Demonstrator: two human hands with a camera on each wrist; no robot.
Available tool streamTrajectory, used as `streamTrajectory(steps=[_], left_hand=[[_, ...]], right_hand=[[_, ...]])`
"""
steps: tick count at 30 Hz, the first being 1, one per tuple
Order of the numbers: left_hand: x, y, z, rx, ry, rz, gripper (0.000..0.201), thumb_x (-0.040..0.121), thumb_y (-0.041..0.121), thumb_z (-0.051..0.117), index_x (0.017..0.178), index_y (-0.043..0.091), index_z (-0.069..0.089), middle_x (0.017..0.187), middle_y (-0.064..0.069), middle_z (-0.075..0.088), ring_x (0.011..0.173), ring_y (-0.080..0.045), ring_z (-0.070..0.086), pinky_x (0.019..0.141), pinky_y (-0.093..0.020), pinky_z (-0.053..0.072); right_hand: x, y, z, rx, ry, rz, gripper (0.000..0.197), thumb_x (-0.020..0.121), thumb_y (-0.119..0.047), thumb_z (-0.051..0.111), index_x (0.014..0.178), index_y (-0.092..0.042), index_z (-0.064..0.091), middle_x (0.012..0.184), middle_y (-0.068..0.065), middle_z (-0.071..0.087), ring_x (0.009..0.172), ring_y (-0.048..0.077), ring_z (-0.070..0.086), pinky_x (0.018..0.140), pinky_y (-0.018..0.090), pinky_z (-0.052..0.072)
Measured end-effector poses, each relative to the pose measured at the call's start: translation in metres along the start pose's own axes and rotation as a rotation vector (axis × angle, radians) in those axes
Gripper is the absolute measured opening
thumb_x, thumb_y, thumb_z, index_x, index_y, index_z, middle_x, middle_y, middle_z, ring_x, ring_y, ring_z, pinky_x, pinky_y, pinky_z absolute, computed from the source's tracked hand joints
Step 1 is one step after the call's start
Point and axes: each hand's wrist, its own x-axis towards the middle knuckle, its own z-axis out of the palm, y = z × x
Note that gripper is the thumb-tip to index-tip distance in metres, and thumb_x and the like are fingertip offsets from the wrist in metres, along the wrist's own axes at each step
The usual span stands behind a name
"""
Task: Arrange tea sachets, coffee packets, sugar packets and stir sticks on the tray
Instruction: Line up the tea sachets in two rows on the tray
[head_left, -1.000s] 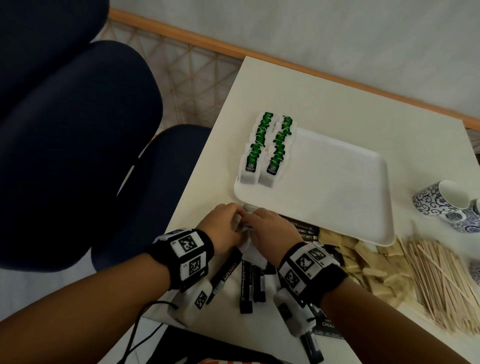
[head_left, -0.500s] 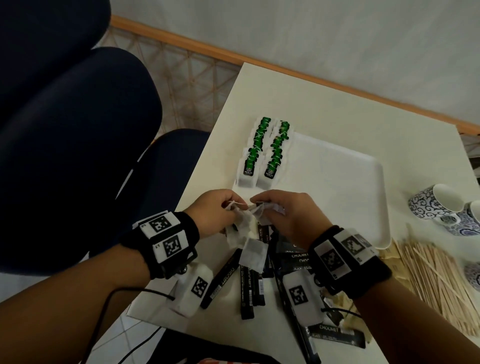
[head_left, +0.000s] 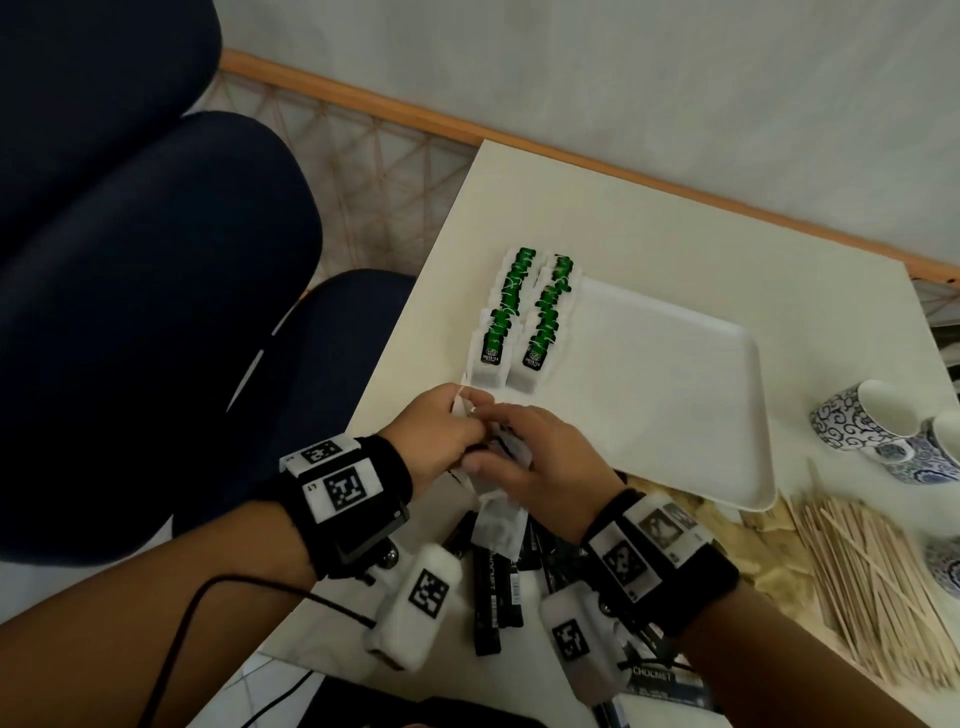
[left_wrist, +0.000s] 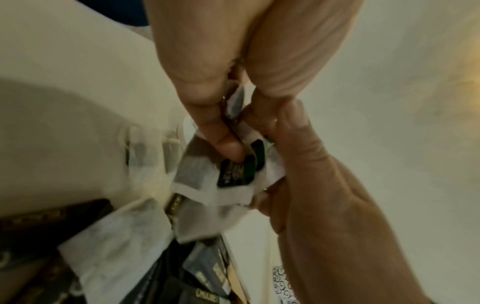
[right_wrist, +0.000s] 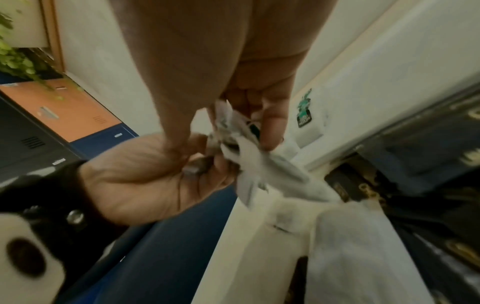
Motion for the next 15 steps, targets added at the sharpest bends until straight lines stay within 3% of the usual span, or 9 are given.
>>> streamTrajectory(steps=[2,4,6,9,10,13,15], left_hand=[[0.001,0.001,0.001,-0.077,0.0,-0.044,0.029,0.088,-0.014,0.041,0.103,0.008,0.053,0.079,-0.016,0.057,0.059,-0.021,0.055,0.052,-0.027,0.048],[0.003,0.001,0.002,-0.148,-0.002,-0.098,0.03,0.088,-0.015,0.039,0.104,0.006,0.052,0.08,-0.017,0.057,0.061,-0.021,0.057,0.052,-0.025,0.052],[0.003,0.001,0.0,-0.162,-0.008,-0.142,0.027,0.091,-0.011,0.039,0.105,0.007,0.053,0.081,-0.015,0.061,0.065,-0.021,0.061,0.059,-0.027,0.055],[0.004,-0.001,-0.006,-0.125,-0.019,-0.168,0.025,0.093,-0.006,0.039,0.106,0.009,0.054,0.083,-0.012,0.061,0.067,-0.021,0.061,0.069,-0.033,0.053],[0.005,-0.004,-0.008,-0.108,-0.001,-0.173,0.025,0.093,-0.005,0.039,0.105,0.01,0.055,0.083,-0.01,0.061,0.068,-0.02,0.06,0.07,-0.033,0.052],[0.008,-0.01,-0.01,-0.068,0.11,-0.205,0.022,0.095,0.002,0.04,0.098,0.011,0.06,0.084,-0.008,0.058,0.07,-0.017,0.055,0.066,-0.03,0.052],[0.009,-0.013,-0.01,-0.125,0.113,-0.256,0.018,0.098,0.018,0.044,0.095,0.011,0.061,0.082,-0.008,0.057,0.07,-0.018,0.054,0.066,-0.033,0.05]], right_hand=[[0.001,0.006,0.007,-0.009,-0.031,0.0,0.062,0.076,-0.035,0.075,0.132,-0.024,0.05,0.119,-0.011,0.054,0.111,0.004,0.047,0.086,0.002,0.03],[0.005,0.014,0.011,-0.036,0.015,-0.004,0.053,0.078,-0.021,0.073,0.128,-0.023,0.055,0.118,-0.005,0.06,0.108,0.007,0.052,0.084,0.001,0.03],[0.006,0.018,0.008,0.011,0.07,0.05,0.038,0.081,-0.011,0.067,0.116,-0.025,0.064,0.109,-0.009,0.066,0.095,-0.002,0.054,0.079,0.001,0.035],[0.007,0.023,0.001,0.09,0.088,0.159,0.033,0.082,-0.003,0.059,0.104,-0.025,0.071,0.093,-0.01,0.069,0.075,-0.002,0.057,0.074,0.011,0.048],[0.007,0.023,-0.002,0.096,0.094,0.167,0.033,0.082,-0.002,0.058,0.102,-0.024,0.072,0.093,-0.008,0.07,0.075,-0.001,0.058,0.075,0.014,0.049],[0.007,0.018,-0.013,0.129,0.101,0.13,0.035,0.081,0.0,0.058,0.099,-0.027,0.073,0.096,-0.008,0.072,0.084,0.001,0.061,0.075,0.008,0.046],[0.008,0.01,-0.019,0.22,0.054,0.081,0.038,0.082,-0.001,0.061,0.093,-0.036,0.07,0.096,-0.01,0.072,0.089,0.004,0.064,0.082,0.015,0.049]])
